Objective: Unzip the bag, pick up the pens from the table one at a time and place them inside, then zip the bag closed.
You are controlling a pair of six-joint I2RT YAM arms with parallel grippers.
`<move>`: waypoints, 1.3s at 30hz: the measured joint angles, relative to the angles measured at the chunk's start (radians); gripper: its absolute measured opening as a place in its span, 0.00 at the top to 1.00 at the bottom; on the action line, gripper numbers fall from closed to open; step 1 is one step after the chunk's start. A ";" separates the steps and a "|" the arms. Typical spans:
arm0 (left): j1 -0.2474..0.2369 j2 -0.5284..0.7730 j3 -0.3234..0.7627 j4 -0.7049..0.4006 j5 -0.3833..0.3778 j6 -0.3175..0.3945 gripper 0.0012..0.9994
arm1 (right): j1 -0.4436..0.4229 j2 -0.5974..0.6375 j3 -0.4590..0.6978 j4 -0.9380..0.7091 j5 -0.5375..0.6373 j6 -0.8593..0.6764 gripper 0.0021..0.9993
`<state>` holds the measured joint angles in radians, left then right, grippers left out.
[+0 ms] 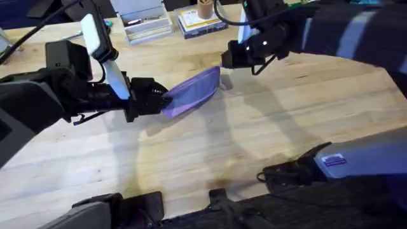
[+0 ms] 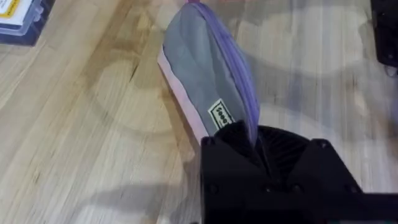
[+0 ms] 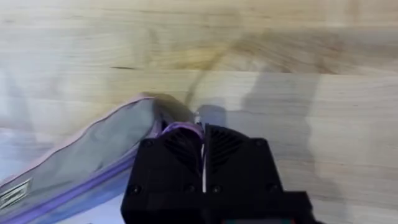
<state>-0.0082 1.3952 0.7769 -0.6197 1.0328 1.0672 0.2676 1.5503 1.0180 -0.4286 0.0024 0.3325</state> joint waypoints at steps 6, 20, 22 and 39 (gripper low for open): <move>-0.001 0.001 0.000 0.004 -0.001 0.000 0.96 | -0.027 0.102 0.000 0.032 -0.033 0.000 0.97; 0.008 0.007 -0.006 -0.013 -0.031 0.000 0.96 | -0.088 -0.021 0.000 0.103 0.097 -0.008 0.06; 0.008 0.007 -0.006 -0.013 -0.032 0.000 0.96 | -0.085 -0.068 0.000 0.086 0.114 -0.017 0.01; 0.008 0.007 -0.006 -0.013 -0.033 0.000 0.96 | 0.074 -0.358 0.000 -0.094 0.133 -0.137 0.00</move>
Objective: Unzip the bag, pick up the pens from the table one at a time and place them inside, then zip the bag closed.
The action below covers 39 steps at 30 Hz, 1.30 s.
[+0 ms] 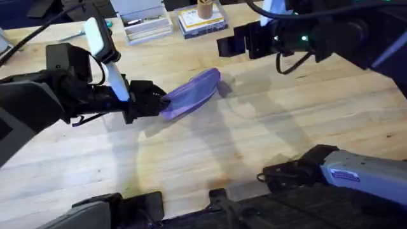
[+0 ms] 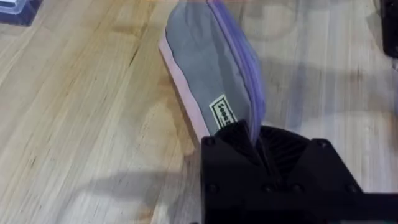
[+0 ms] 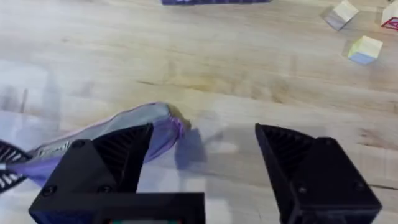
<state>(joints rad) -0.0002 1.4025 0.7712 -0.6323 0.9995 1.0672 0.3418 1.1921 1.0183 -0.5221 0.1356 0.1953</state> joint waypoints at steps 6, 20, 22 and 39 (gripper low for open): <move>0.000 0.000 0.000 0.000 0.019 0.003 0.47 | 0.033 -0.036 0.000 -0.031 0.000 -0.005 0.00; 0.000 -0.006 0.001 0.008 0.024 0.000 0.00 | 0.092 -0.056 0.000 -0.099 0.002 -0.024 0.00; 0.000 -0.025 0.004 0.008 0.001 -0.007 0.00 | 0.092 -0.079 0.000 -0.100 0.003 -0.026 0.00; 0.000 -0.399 0.166 -0.101 -0.381 -0.465 0.01 | 0.092 -0.204 0.000 -0.131 0.007 -0.032 0.00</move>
<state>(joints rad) -0.0002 1.0037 0.9372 -0.7332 0.6189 0.6019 0.4339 0.9878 1.0183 -0.6535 0.1425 0.1631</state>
